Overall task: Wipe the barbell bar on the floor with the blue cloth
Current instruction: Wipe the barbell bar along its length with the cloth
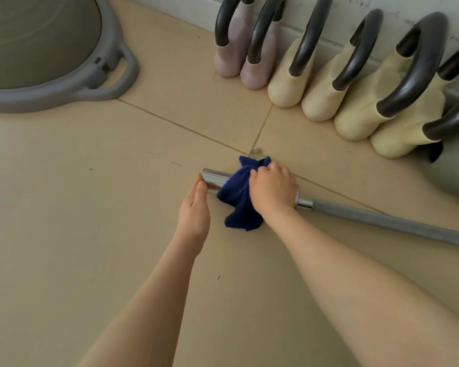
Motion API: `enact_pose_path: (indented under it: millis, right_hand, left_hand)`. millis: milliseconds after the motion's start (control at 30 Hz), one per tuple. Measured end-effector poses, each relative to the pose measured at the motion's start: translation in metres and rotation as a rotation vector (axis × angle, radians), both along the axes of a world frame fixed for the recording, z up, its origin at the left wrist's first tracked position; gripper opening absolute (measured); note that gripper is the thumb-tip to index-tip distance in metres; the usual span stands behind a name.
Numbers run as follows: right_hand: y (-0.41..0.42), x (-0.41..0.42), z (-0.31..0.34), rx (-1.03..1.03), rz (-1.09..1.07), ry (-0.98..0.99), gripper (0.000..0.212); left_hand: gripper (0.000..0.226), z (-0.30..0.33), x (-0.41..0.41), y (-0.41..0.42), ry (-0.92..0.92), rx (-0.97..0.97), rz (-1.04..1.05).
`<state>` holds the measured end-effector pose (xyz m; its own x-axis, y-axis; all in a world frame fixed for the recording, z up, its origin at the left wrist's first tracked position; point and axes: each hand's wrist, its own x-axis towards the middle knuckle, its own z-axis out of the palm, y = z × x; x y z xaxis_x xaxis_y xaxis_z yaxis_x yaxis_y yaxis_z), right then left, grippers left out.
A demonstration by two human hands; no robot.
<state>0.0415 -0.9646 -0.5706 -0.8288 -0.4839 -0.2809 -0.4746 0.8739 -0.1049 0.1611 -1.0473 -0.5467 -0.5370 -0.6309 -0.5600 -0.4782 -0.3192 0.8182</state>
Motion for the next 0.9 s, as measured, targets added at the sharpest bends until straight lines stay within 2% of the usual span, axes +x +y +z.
enact_pose_path:
  millis: [33,133,233,300,367,500,633,667,767,833,900]
  right_hand:
    - [-0.011,0.008,0.004,-0.034,0.033,-0.007,0.043]
    - [-0.025,0.045,0.000,-0.123,0.318,0.072,0.048]
    - [-0.011,0.055,-0.013,0.038,0.550,0.196,0.067]
    - [0.003,0.039,-0.011,0.110,0.679,0.168,0.079]
    - [0.020,0.026,0.000,0.194,0.730,0.108,0.079]
    - [0.057,0.018,0.015,0.320,0.697,0.165,0.079]
    - [0.060,0.018,0.018,0.310,0.601,0.191,0.084]
    - [0.059,0.016,0.025,0.278,0.576,0.175,0.079]
    - [0.072,0.007,0.050,0.090,0.571,0.059,0.039]
    - [0.094,-0.003,0.067,0.023,0.522,0.009,0.035]
    - [0.123,-0.017,0.081,-0.019,0.351,-0.026,0.035]
  left_hand:
    - [0.043,0.000,-0.001,0.000,-0.002,0.007,-0.001]
    - [0.044,0.000,-0.002,0.002,0.002,0.012,-0.005]
    - [0.045,-0.002,-0.001,0.005,0.003,-0.031,-0.076]
    - [0.042,-0.003,0.001,0.004,-0.011,-0.056,-0.113]
    - [0.034,0.000,0.001,0.005,-0.029,-0.094,-0.150]
    - [0.054,-0.002,-0.006,0.006,-0.170,-0.180,-0.232]
    - [0.062,-0.006,-0.004,0.009,-0.259,-0.232,-0.258]
    - [0.063,-0.003,-0.003,0.014,-0.274,-0.256,-0.269]
    - [0.062,0.005,0.002,0.034,-0.306,-0.346,-0.341]
    - [0.060,0.014,-0.001,0.051,-0.333,-0.383,-0.412]
    - [0.053,0.023,-0.008,0.067,-0.328,-0.419,-0.514]
